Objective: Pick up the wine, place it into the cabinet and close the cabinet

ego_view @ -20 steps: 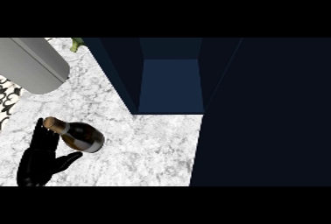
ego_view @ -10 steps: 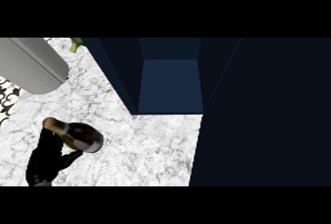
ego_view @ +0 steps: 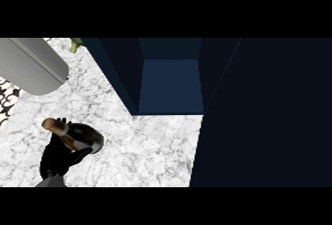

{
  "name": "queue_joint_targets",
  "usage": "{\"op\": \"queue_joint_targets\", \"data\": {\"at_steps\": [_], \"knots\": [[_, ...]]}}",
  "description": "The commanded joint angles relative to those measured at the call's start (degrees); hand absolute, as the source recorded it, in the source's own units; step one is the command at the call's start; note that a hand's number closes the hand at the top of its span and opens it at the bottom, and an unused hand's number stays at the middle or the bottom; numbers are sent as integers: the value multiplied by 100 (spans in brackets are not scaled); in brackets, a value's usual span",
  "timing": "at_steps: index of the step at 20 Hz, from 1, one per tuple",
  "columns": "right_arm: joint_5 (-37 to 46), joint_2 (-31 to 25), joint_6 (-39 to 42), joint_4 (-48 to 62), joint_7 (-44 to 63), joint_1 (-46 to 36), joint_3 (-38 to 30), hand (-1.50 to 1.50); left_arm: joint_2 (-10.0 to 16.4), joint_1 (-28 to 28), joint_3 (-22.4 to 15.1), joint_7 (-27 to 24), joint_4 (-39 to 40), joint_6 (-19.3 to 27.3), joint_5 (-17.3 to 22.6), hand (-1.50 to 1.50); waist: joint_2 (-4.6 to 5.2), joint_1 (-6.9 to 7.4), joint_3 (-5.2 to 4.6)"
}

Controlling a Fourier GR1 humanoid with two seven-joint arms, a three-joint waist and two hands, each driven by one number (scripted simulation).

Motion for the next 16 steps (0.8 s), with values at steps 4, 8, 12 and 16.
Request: {"op": "queue_joint_targets", "data": {"at_steps": [4, 8, 12, 16], "knots": [[-396, 19, -162, -738, 655, 174, -30, -150, 20, -408, 151, -94, 480, -159, 274, 150, -6, 6, 3], [-555, 35, -15, -681, 349, 356, -135, -150, 89, -784, 18, -572, 1052, -412, 49, 150, 8, -20, 2], [-313, 159, -82, -483, 185, 394, 105, -150, 220, -550, -453, -1487, 985, -424, -708, 150, 16, -40, -1], [-199, 121, -133, -724, 306, 420, 172, -150, 205, -748, -481, -1637, 692, 76, -804, 150, -7, -7, 4]]}}
